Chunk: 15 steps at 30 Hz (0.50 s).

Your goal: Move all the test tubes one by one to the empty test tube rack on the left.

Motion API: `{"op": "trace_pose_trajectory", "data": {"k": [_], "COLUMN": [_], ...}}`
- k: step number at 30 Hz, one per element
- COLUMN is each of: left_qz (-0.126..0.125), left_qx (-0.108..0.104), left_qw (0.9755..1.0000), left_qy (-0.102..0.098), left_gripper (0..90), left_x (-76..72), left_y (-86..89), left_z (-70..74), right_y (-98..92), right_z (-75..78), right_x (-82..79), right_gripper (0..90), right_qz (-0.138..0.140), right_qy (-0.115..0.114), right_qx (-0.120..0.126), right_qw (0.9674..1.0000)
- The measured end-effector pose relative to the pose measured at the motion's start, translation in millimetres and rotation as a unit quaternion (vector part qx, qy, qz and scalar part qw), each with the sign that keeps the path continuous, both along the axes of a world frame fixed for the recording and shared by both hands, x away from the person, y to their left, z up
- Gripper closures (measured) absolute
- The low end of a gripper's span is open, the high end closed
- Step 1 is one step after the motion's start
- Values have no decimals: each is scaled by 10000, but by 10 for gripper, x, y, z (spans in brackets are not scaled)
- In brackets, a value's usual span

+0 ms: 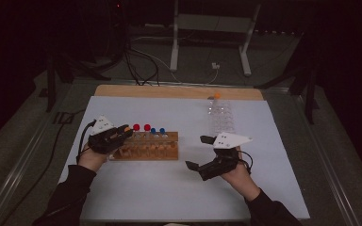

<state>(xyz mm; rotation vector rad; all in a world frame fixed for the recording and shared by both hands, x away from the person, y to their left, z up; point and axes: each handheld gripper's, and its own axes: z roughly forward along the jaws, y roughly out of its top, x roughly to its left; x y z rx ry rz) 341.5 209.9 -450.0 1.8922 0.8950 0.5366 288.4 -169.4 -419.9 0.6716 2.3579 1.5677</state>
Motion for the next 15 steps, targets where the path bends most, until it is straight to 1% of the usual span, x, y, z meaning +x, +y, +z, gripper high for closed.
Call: {"op": "trace_pose_trajectory", "data": {"k": [2, 4, 9, 11, 12, 13, 15], "left_qz": [-22, -20, -37, -146, -181, -181, -250], "left_qx": [36, -15, -10, 20, 50, 109, 52], "left_qw": [10000, 10000, 9999, 9997, 9997, 9996, 9995], "left_qy": [34, 60, 151, 200, 183, 163, 198], "left_gripper": [711, 710, 702, 630, 587, 515, 411], "left_x": [5, 13, 14, 11, 0, -13, -31], "left_y": [0, 7, 6, 8, 1, -4, 0], "left_z": [-18, -24, -1, 29, 49, 75, 136], "right_y": [0, -1, -8, -12, -17, -24, -40], "right_z": [-3, -1, 6, 15, 19, 24, 36], "right_x": [3, -1, 2, 0, 3, 3, 7], "right_gripper": [0, 0, 0, 0, 0, 0, 0], "right_qz": [-6, -2, -21, -14, -20, -29, -68], "right_qy": [12, 10, 5, -18, -29, -25, -55], "right_qx": [9, 2, 11, 10, 18, 27, 20], "right_qw": [10000, 10000, 10000, 10000, 10000, 10000, 10000]}}
